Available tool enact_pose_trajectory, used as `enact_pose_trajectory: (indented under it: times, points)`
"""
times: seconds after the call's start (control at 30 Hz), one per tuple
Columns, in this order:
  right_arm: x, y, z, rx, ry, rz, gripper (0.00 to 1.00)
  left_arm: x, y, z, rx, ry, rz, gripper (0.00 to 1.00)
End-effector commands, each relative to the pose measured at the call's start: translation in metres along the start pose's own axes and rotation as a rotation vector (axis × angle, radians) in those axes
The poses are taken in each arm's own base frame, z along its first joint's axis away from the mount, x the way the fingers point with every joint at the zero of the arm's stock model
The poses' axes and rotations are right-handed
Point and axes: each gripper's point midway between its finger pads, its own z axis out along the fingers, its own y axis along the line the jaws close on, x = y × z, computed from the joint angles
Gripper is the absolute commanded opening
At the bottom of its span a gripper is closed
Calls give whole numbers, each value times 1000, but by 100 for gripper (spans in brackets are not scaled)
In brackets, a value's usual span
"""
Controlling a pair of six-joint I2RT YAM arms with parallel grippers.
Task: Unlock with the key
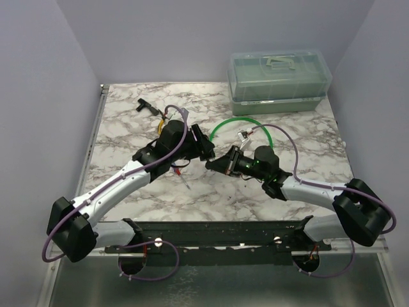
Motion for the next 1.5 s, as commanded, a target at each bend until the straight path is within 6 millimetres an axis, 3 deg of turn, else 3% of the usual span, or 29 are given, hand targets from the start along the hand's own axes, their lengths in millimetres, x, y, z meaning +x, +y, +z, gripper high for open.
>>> enact_pose_trajectory:
  times: [0.0,1.03,1.27,1.37,1.47]
  points:
    - [-53,17,-4,-62,-199,-21,0,26,-48,-33,240,128,25,0]
    - [-95,126,-31,-416,-302,-212,0,4,-105,-93,601,-1,57,0]
    - [-93,125,-25,-376,-261,-293,0,8,-103,-87,597,7,61,0]
    - [-87,127,-25,-393,-227,-325,0,8,-102,-87,608,-2,65,11]
    - [-83,129,-26,-410,-211,-338,0,7,-102,-88,616,-16,67,34]
